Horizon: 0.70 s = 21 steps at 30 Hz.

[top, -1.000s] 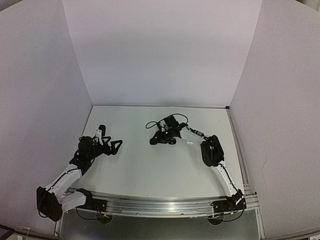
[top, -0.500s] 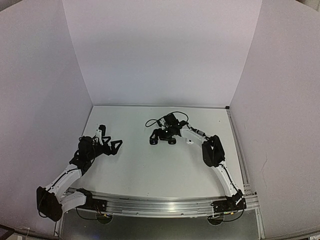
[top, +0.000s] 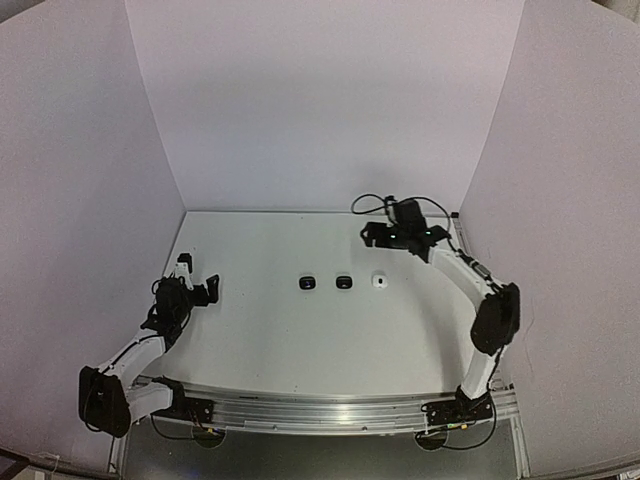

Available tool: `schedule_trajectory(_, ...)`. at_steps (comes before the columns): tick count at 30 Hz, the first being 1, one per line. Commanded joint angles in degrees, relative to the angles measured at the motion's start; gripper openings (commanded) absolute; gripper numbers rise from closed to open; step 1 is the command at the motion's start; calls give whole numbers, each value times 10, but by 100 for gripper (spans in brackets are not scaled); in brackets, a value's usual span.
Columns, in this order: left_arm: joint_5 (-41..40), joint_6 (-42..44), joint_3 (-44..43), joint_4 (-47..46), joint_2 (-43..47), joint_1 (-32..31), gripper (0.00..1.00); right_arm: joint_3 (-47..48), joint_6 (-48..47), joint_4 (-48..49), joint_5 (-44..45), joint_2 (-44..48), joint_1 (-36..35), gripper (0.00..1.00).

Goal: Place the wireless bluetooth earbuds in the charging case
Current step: Reset both arms

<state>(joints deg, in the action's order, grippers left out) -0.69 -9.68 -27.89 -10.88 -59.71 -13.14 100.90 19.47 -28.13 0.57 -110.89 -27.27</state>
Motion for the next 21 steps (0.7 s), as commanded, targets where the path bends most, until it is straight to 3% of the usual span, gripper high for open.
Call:
schedule_trajectory(1,-86,32,-7,23,-15,37,100,-237,8,44,97,162,103,91)
schedule_trajectory(6,-79,14,9,79,-18,69,96,-468,-22,130,109,333,192,93)
schedule_trajectory(10,-157,-3,32,76,-12,78,95,-633,-57,223,116,448,235,97)
schedule_trajectory(14,-150,36,66,42,-11,99,93,-730,-73,311,123,521,245,98)
schedule_trajectory(21,-151,-11,76,15,3,113,93,-792,-77,379,134,542,249,98)
